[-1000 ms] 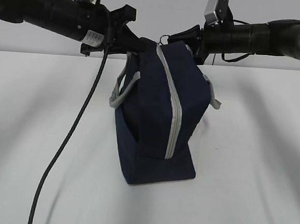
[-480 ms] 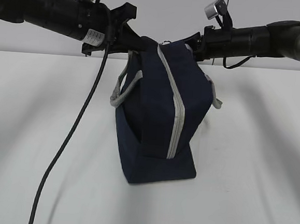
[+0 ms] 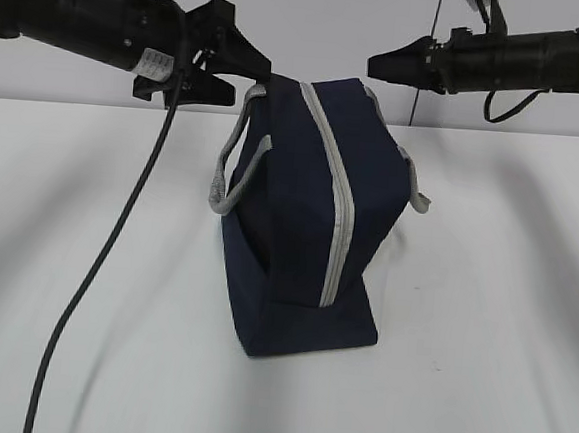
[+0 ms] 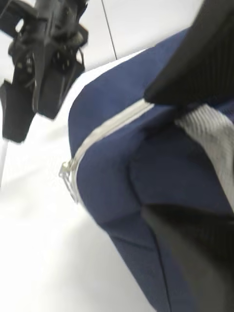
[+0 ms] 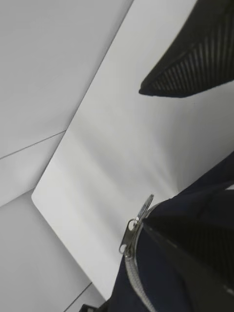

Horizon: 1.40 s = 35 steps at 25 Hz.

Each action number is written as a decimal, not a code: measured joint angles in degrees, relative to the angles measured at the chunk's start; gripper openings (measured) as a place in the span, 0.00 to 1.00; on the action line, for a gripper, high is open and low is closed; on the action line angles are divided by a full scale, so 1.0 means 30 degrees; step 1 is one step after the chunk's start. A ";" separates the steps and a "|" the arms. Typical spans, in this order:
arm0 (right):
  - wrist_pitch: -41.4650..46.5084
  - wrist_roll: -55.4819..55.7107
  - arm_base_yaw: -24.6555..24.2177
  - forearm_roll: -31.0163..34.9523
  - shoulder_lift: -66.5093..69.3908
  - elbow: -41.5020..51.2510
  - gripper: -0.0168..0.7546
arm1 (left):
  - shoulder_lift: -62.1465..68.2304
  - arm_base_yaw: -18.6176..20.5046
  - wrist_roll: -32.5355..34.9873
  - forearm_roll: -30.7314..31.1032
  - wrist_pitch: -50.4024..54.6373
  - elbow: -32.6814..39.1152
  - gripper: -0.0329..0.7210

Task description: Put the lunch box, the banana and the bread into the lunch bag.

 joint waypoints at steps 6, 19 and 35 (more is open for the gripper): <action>0.0758 0.6270 -0.0343 -0.0939 -0.0314 -0.0075 0.79 | -0.1025 0.1251 -0.0046 0.1538 0.1169 0.0000 0.78; 0.1334 2.1416 0.0052 -1.4662 -0.3638 -0.0276 0.77 | -0.4179 0.1294 -0.9078 1.2708 0.2901 -0.0025 0.78; 0.1578 2.4440 0.3085 -2.0341 -1.2474 0.7251 0.76 | -0.6533 0.1205 -1.4830 2.1205 0.7360 -0.0025 0.72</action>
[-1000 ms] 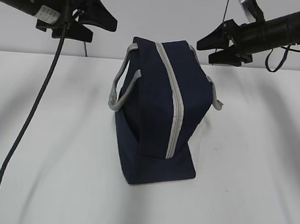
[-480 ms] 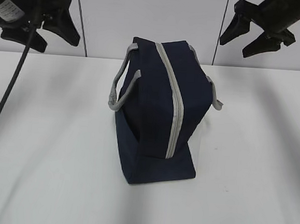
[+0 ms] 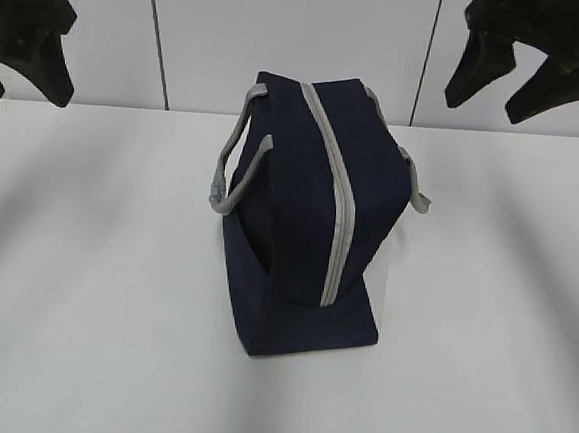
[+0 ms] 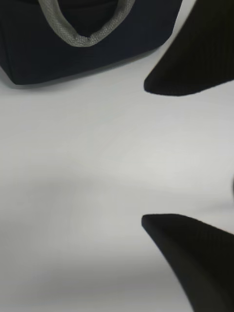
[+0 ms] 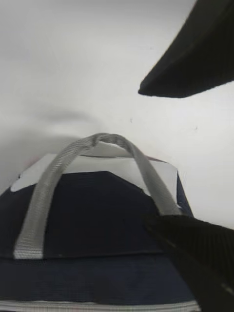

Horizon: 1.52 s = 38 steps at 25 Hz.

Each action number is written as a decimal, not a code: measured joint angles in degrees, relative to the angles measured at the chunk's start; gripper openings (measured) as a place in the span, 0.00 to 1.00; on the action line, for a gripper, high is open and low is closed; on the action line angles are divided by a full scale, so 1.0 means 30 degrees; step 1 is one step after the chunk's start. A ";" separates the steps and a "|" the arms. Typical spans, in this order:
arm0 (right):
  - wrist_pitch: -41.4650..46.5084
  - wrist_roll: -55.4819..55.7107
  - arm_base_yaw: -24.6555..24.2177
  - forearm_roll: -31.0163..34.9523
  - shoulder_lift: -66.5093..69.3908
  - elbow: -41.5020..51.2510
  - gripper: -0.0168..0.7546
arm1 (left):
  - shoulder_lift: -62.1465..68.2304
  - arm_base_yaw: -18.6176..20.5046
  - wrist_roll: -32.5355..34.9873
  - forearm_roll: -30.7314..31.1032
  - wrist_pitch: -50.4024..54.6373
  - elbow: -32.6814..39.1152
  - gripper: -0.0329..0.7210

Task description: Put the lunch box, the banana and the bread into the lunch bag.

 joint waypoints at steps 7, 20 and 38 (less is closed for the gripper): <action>-0.0068 0.0319 0.0066 -0.1583 -0.4366 0.4004 0.76 | -0.1176 0.0000 -0.0041 0.0035 0.0988 0.0000 0.72; -0.3254 0.0675 0.0066 -0.3306 -1.1549 1.2998 0.76 | -0.5055 -0.0021 -0.0113 0.0035 0.0952 0.4549 0.71; -0.3400 0.0998 0.0066 -0.3382 -2.1363 2.1307 0.76 | -1.7728 -0.0561 -0.0121 0.0664 -0.0054 1.4210 0.71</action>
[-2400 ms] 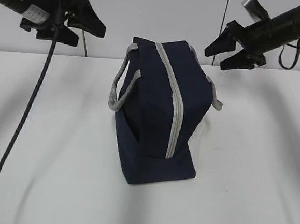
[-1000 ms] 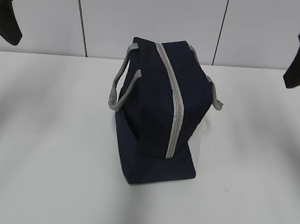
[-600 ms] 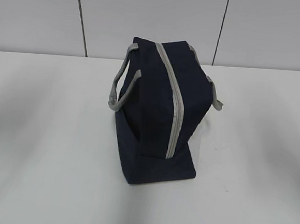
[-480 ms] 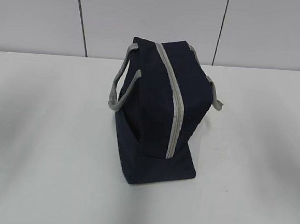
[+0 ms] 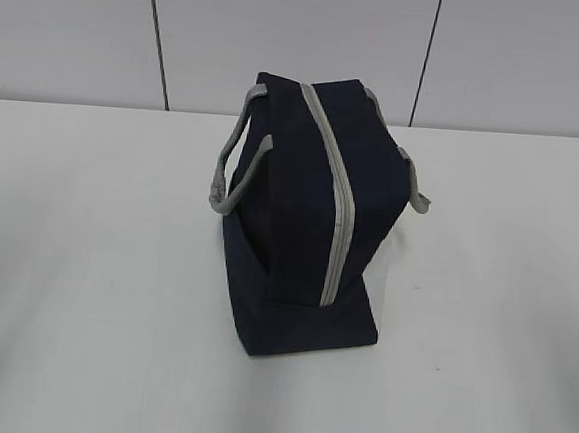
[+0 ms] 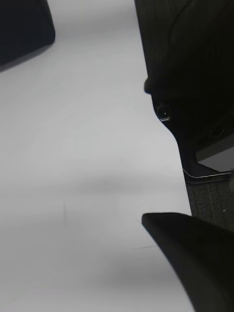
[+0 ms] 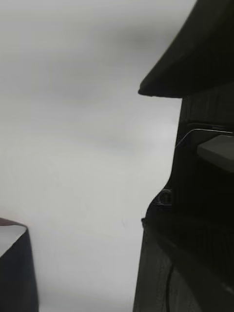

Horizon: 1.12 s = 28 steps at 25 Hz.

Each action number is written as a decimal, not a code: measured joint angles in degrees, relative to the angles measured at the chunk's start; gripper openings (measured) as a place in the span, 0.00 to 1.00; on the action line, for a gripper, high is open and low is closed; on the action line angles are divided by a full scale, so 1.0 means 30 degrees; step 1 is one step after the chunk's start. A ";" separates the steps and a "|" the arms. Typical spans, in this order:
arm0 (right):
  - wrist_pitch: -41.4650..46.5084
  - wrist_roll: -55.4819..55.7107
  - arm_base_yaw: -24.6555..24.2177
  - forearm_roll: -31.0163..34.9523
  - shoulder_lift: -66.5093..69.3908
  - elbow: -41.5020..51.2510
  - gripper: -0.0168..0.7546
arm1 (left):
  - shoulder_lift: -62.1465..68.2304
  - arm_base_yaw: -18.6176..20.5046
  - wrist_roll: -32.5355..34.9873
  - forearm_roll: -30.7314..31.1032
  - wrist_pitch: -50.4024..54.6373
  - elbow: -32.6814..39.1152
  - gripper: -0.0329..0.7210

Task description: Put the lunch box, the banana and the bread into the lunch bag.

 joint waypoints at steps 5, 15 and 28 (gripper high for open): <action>0.0385 0.0041 0.0000 0.0000 -0.1900 0.1930 0.76 | -0.3503 -0.0123 0.0000 0.0237 0.0007 0.1943 0.70; 0.0640 0.0878 0.0000 -0.0778 -0.4073 0.2180 0.76 | -0.5875 -0.0305 0.0000 0.0830 -0.1246 0.4756 0.70; 0.0964 0.0324 0.0000 -0.1814 -0.4073 0.2268 0.76 | -0.5875 -0.0650 0.0000 0.0944 -0.1510 0.5036 0.70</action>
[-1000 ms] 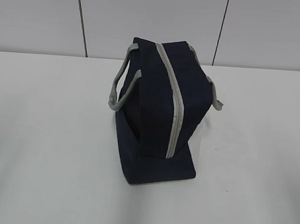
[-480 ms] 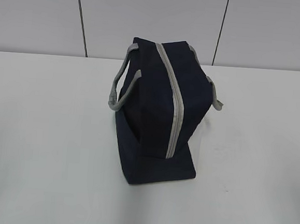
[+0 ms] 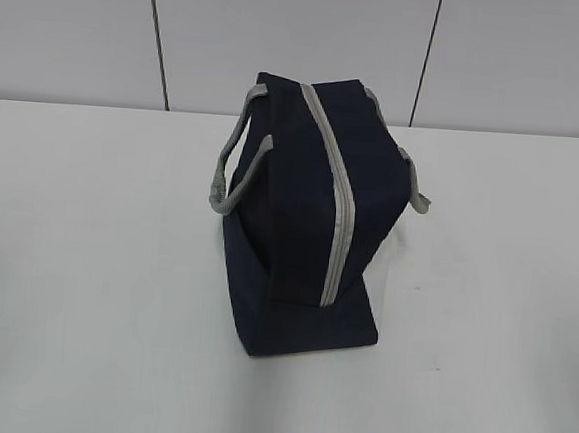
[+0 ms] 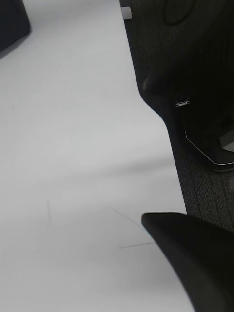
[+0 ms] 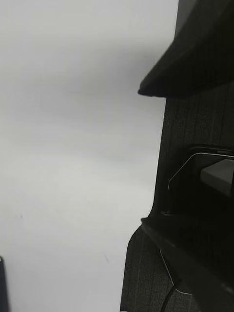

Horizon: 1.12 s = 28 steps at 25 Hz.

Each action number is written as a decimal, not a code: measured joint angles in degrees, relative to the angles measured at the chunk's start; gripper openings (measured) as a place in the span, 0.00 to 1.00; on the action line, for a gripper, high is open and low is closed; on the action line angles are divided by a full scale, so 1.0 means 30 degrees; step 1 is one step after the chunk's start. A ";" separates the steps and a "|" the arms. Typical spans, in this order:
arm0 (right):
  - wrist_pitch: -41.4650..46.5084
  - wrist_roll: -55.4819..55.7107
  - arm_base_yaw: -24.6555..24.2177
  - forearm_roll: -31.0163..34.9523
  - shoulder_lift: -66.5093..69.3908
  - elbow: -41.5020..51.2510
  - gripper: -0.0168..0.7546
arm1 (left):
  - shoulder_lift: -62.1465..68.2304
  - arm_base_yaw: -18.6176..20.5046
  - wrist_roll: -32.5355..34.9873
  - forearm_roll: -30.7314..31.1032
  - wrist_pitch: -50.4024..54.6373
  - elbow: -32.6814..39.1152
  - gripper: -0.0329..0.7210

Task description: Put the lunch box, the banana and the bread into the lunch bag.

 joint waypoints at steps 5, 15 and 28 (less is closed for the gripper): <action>0.0045 -0.0136 0.0000 -0.0011 0.0000 -0.0002 0.76 | 0.0000 0.0000 0.0000 0.0000 0.0000 0.0000 0.70; 0.0095 -0.0167 0.0000 -0.0044 0.0000 -0.0002 0.76 | 0.0000 0.0000 0.0000 0.0000 0.0000 0.0000 0.70; 0.0245 -0.0167 0.0000 -0.0044 -0.2562 -0.0002 0.76 | -0.1644 0.0000 0.0000 0.0213 0.0000 0.0000 0.70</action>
